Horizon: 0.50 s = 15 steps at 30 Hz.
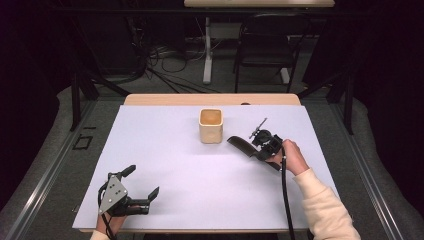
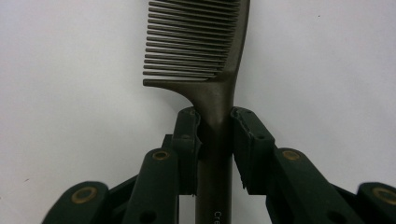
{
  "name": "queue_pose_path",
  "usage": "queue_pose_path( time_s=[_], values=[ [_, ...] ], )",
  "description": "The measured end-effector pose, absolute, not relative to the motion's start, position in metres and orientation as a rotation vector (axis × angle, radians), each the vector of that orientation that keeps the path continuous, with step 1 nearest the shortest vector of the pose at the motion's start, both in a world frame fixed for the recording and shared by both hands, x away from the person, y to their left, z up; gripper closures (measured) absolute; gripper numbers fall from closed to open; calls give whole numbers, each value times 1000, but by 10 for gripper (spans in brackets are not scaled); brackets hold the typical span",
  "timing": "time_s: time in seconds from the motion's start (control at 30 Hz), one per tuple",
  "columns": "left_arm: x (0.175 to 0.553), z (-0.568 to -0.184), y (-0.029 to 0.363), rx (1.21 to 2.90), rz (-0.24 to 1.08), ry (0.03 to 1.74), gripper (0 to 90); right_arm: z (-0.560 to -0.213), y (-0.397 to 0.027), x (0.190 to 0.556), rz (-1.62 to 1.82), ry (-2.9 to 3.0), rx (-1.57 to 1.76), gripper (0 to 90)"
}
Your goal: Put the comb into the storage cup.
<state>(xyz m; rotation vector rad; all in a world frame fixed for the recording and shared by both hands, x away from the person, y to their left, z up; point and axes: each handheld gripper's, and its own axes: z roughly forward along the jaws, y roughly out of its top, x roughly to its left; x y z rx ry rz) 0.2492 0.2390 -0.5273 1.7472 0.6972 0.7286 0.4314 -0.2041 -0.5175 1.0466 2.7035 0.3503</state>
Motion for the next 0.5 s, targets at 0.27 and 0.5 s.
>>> queue_pose_path(
  time_s=[0.27,0.5],
  values=[
    [249,-527,240,1748,731,696,0,-513,-208,427,379,2688,1084,714],
    [249,-527,240,1745,734,697,0,-507,-215,425,448,2687,1064,714]
  ],
)
